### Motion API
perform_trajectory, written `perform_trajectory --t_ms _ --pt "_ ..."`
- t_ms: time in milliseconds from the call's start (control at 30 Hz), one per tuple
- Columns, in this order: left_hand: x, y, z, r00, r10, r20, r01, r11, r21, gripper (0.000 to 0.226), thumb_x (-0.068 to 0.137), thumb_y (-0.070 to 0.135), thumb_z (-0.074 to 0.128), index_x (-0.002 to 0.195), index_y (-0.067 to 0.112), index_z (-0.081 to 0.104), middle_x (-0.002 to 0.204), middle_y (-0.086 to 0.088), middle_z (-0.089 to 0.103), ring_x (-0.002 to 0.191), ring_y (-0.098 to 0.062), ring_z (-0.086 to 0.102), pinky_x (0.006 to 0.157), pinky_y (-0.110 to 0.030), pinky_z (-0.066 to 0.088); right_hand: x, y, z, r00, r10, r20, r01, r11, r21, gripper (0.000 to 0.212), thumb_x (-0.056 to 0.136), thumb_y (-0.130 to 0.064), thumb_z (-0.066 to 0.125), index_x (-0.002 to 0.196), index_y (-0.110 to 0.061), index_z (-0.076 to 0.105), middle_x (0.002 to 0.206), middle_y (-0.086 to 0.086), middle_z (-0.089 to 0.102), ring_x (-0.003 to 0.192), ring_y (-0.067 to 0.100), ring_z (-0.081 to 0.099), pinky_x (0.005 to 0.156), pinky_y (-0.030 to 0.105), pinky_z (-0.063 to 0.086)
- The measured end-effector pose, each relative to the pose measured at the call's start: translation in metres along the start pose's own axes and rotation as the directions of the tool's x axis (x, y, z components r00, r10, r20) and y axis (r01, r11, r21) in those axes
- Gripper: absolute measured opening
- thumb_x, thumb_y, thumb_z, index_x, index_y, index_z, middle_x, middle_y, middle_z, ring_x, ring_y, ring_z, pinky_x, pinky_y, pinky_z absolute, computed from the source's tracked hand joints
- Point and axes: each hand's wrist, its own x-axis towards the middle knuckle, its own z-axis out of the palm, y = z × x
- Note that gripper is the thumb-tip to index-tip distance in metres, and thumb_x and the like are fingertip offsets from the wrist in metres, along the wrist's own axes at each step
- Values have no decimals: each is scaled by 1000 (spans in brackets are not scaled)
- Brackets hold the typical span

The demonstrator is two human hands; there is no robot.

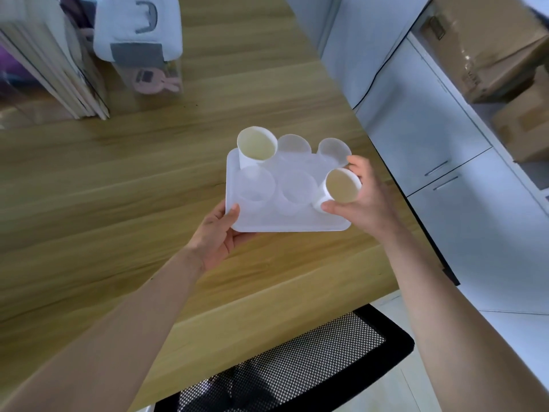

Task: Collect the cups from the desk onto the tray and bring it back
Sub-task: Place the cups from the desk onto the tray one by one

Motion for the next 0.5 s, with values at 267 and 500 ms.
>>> perform_trajectory --t_ms 267,500 --pt "-12 6 0 1000 13 16 -13 1000 3 32 103 20 43 133 18 55 127 -6 68 111 -23 67 86 -37 58 -8 -8 -4 1000 -14 -16 14 1000 2 99 60 -29 89 142 -28 34 139 -4 48 129 12 44 95 24 35" --pt "-18 8 0 999 19 27 -19 1000 -2 33 103 21 43 133 17 54 127 -6 68 110 -23 67 86 -38 58 -21 -10 -10 998 0 -67 3 999 51 99 55 -37 91 139 -29 38 140 -4 44 124 10 45 97 26 38"
